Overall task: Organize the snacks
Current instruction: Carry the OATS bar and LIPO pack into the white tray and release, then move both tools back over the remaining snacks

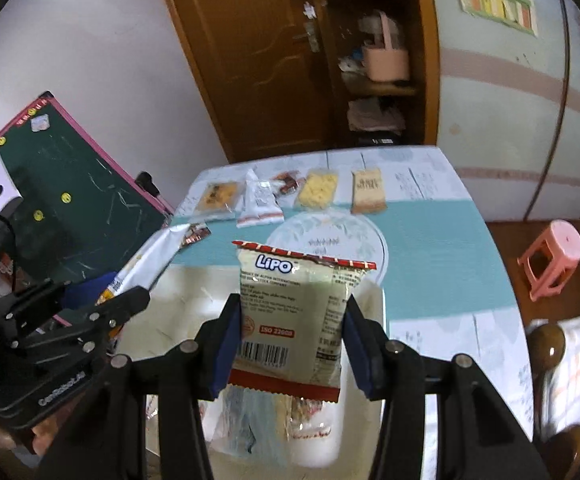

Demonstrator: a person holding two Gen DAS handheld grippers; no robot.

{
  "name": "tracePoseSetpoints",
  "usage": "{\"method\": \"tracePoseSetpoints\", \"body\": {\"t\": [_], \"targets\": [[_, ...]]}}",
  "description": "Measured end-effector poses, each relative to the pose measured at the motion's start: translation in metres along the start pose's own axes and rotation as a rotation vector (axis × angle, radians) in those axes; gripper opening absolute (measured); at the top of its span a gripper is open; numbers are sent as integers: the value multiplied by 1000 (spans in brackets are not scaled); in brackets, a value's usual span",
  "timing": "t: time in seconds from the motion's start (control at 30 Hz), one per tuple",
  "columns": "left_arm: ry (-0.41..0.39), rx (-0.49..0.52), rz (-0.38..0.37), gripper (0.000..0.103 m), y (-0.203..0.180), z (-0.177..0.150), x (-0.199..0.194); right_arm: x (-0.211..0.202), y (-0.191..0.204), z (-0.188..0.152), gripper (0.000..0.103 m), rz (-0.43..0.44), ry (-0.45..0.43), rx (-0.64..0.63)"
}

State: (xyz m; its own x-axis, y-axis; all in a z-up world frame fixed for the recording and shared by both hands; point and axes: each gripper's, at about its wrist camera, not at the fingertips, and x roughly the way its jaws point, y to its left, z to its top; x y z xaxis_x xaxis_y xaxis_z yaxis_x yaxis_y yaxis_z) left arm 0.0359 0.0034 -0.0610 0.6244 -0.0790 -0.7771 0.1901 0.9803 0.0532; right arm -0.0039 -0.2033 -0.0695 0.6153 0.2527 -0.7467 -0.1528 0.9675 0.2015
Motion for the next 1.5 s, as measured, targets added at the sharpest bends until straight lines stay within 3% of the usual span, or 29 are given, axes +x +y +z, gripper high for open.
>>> {"method": "tracePoseSetpoints", "body": {"t": [0.57, 0.63, 0.7, 0.8, 1.5], "targets": [[88, -76, 3, 41, 0, -25, 24, 15, 12, -15, 50, -39, 77, -55], [98, -86, 5, 73, 1, -26, 26, 20, 13, -17, 52, -63, 101, -57], [97, -100, 43, 78, 4, -27, 26, 22, 13, -18, 62, -82, 110, -57], [103, -134, 22, 82, 11, -27, 27, 20, 11, -17, 73, -97, 96, -46], [133, -156, 34, 82, 16, -32, 34, 27, 14, -21, 76, -65, 132, -40]]}}
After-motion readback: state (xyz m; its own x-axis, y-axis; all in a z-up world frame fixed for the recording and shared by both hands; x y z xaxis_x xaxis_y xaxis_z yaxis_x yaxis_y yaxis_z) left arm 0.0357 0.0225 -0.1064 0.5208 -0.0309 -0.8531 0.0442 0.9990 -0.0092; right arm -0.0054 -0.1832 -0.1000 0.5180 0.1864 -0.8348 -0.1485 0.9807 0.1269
